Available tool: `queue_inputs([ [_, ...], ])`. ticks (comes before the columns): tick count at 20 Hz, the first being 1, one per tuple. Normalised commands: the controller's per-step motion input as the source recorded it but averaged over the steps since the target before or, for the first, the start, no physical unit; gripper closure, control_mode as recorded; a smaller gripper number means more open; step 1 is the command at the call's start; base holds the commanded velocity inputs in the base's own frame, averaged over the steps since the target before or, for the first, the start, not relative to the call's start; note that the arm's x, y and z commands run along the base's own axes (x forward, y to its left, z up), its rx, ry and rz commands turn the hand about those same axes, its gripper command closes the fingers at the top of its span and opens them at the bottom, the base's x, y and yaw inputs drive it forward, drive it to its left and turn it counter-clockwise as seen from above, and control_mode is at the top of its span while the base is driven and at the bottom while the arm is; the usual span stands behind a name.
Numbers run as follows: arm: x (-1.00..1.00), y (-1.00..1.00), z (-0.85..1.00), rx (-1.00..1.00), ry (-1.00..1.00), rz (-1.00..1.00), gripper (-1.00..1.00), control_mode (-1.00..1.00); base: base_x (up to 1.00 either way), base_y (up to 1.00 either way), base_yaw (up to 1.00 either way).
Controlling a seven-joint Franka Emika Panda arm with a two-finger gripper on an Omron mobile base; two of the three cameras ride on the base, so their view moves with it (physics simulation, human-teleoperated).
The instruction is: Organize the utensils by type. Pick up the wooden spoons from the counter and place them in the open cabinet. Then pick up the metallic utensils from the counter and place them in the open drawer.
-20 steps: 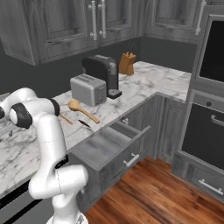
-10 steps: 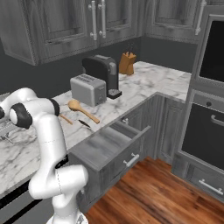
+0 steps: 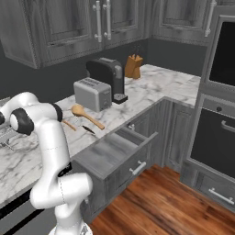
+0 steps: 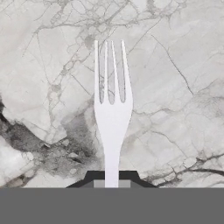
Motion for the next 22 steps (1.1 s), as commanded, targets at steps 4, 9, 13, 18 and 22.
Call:
queue_inputs([
  [4, -0.04, -0.29, 0.4, 0.06, 0.06, -0.09, 1.0, -1.0, 0.0, 0.0, 0.0],
  [9, -0.04, -0.58, 0.68, 0.2, 0.0, -0.17, 1.0, -1.0, 0.0, 0.0, 0.0],
  [13, -0.14, -0.45, 0.17, 0.07, -0.02, -0.15, 1.0, -1.0, 0.0, 0.0, 0.0],
  [18, -0.35, -0.3, 0.0, 0.0, -0.06, -0.16, 1.0, -1.0, 0.0, 0.0, 0.0],
  [22, -0.3, -0.43, 0.17, 0.0, -0.01, -0.18, 1.0, -1.0, 0.0, 0.0, 0.0],
])
